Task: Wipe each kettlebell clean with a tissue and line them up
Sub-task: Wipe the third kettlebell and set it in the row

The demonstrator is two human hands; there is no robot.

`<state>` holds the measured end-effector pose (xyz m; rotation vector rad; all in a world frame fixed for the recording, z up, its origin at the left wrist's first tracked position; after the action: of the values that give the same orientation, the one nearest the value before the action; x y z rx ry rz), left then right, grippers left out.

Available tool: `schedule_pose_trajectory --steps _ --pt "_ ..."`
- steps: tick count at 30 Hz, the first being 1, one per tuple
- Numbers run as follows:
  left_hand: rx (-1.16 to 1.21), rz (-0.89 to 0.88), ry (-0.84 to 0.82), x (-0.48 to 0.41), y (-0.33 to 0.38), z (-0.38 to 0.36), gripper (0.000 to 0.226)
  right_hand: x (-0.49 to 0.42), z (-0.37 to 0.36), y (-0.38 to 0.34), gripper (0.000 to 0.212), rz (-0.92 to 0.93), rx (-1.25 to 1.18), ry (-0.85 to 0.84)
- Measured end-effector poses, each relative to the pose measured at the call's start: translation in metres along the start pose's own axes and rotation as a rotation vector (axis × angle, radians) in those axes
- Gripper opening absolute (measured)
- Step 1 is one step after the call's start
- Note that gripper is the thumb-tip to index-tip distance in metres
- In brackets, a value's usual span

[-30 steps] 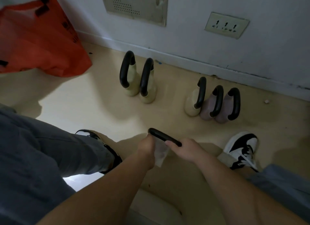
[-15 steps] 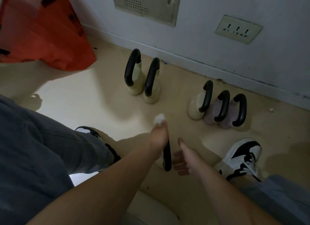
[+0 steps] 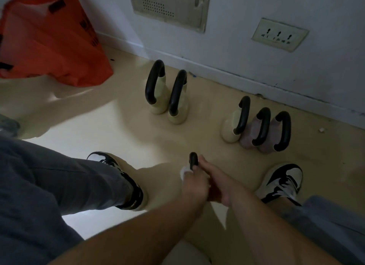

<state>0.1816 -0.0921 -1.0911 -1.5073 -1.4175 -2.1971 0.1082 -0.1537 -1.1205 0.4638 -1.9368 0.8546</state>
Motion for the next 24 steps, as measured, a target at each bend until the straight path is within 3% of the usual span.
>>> schedule_pose_trajectory --steps 2,5,8,12,14,16,18,21,24 --pt "-0.053 0.083 -0.117 -0.028 0.036 -0.007 0.044 -0.004 0.007 0.0 0.071 0.064 -0.01 0.081" --pt "-0.239 0.034 -0.269 -0.039 0.062 -0.021 0.052 -0.007 0.003 0.005 0.073 0.078 -0.08 0.074" --pt "-0.474 -0.115 -0.185 -0.016 0.019 -0.005 0.074 -0.002 -0.004 0.001 0.08 0.113 -0.119 0.054" --pt "-0.958 -0.261 -0.197 0.021 -0.042 -0.004 0.071 0.0 -0.003 0.011 0.074 0.014 -0.141 0.008" --pt "-0.909 -0.2 -0.163 0.023 -0.023 -0.008 0.059 -0.002 -0.003 0.014 0.074 0.009 -0.183 0.024" --pt "-0.63 -0.05 -0.138 0.002 0.01 -0.004 0.043 -0.007 -0.01 0.016 0.071 0.036 -0.229 0.005" --pt "-0.476 0.019 -0.229 -0.024 0.043 -0.007 0.026 -0.008 -0.013 0.016 0.073 0.067 -0.282 0.021" --pt "-0.613 -0.014 -0.373 -0.03 0.049 -0.017 0.039 -0.012 -0.011 0.019 0.077 0.116 -0.344 0.052" --pt "-0.823 -0.126 -0.351 0.003 0.013 -0.002 0.061 -0.007 -0.02 0.019 0.078 0.097 -0.323 0.019"
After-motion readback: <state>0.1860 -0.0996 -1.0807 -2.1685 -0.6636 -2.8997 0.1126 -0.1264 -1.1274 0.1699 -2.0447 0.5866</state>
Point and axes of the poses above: each hand's wrist, its own x-axis away from the middle knuckle, its own z-axis out of the back of the hand, y = z × x, the point moved 10 cm from there along -x, towards the middle knuckle, and after that the axes turned 9 degrees about -y, right-handed, at the moved point
